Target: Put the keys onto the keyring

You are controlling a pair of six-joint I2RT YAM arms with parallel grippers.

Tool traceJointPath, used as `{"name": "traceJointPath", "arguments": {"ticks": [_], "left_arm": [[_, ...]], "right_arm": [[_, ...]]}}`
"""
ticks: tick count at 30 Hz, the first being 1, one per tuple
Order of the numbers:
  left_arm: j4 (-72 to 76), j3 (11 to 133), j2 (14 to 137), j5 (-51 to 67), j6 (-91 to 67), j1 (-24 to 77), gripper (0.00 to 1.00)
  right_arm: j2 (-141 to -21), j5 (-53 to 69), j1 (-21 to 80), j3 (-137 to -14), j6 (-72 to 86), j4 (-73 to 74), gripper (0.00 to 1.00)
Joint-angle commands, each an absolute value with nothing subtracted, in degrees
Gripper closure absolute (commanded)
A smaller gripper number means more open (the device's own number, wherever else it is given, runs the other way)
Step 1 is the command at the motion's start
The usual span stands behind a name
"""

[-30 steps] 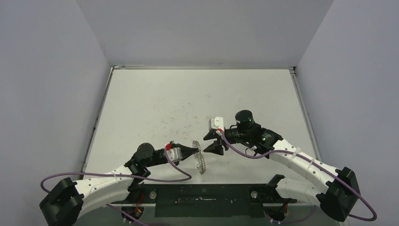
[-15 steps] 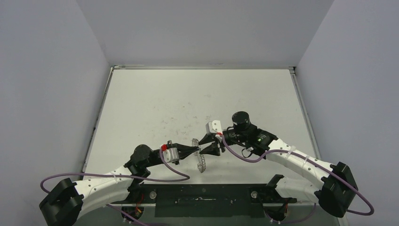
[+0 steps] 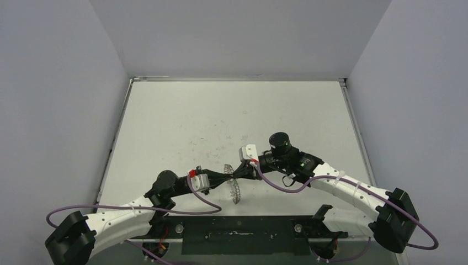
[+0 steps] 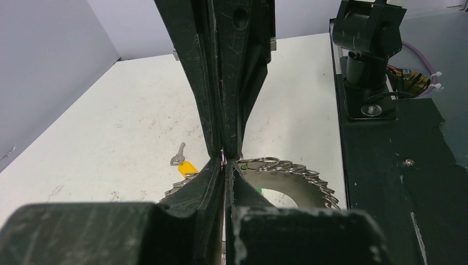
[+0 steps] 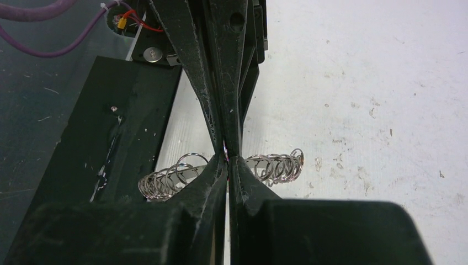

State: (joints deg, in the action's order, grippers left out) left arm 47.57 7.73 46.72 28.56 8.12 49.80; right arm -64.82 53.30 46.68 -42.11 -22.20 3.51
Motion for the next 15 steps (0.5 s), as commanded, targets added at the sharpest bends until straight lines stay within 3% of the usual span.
{"name": "traceJointPath", "arguments": {"ticks": [1,10,15], "left_arm": [[49.4,9.2,43.6,26.4,9.2,50.0,1.00],[30.3,14.3,38.3,23.6,14.3,50.0,0.76],[25.0,16.9,38.4,23.7,15.9,50.0,0.71]], "right_arm": [[-62.6,51.4,47.5,-44.8,-22.7,5.6,1.00],[-65.9,43.3,49.4,-54.1,-22.6,22.6,1.00],[-69.7,40.9,50.1,-59.7,-21.4,29.9,1.00]]}}
